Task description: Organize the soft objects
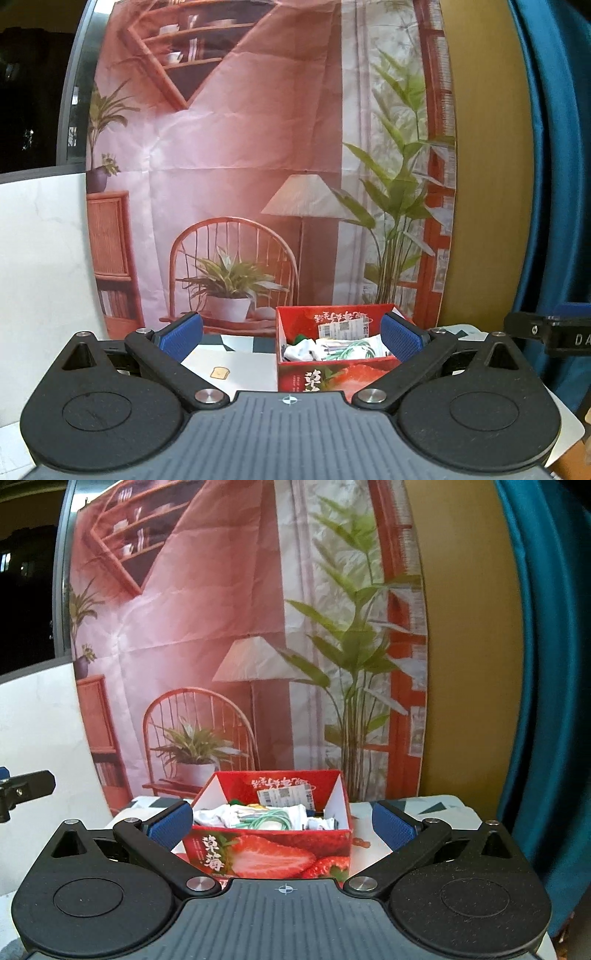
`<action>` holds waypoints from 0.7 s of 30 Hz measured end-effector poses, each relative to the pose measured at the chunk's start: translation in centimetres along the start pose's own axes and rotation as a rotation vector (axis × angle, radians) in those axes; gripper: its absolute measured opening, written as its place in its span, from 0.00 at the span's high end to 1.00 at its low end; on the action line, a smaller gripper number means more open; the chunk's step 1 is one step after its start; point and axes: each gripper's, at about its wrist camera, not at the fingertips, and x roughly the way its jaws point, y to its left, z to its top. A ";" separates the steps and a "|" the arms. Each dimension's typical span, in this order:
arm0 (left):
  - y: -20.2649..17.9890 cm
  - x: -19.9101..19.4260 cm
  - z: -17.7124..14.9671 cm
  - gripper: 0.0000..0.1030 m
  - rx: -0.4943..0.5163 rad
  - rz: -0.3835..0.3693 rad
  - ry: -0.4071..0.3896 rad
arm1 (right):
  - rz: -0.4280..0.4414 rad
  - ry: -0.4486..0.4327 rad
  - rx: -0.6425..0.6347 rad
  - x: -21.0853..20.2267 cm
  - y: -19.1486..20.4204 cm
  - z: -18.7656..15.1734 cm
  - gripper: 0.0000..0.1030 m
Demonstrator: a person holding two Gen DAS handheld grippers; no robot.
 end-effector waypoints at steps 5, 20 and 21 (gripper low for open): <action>-0.3 -0.7 -0.2 0.00 0.007 0.000 0.003 | -0.015 -0.013 0.003 -1.3 -0.4 -0.1 0.00; 0.4 -0.6 -0.5 0.00 0.000 0.008 0.016 | -0.037 -0.013 -0.006 -2.1 -0.4 -0.2 0.00; 0.4 -0.6 -0.4 0.00 -0.002 0.008 0.018 | -0.038 -0.011 -0.004 -2.1 -0.4 -0.1 0.00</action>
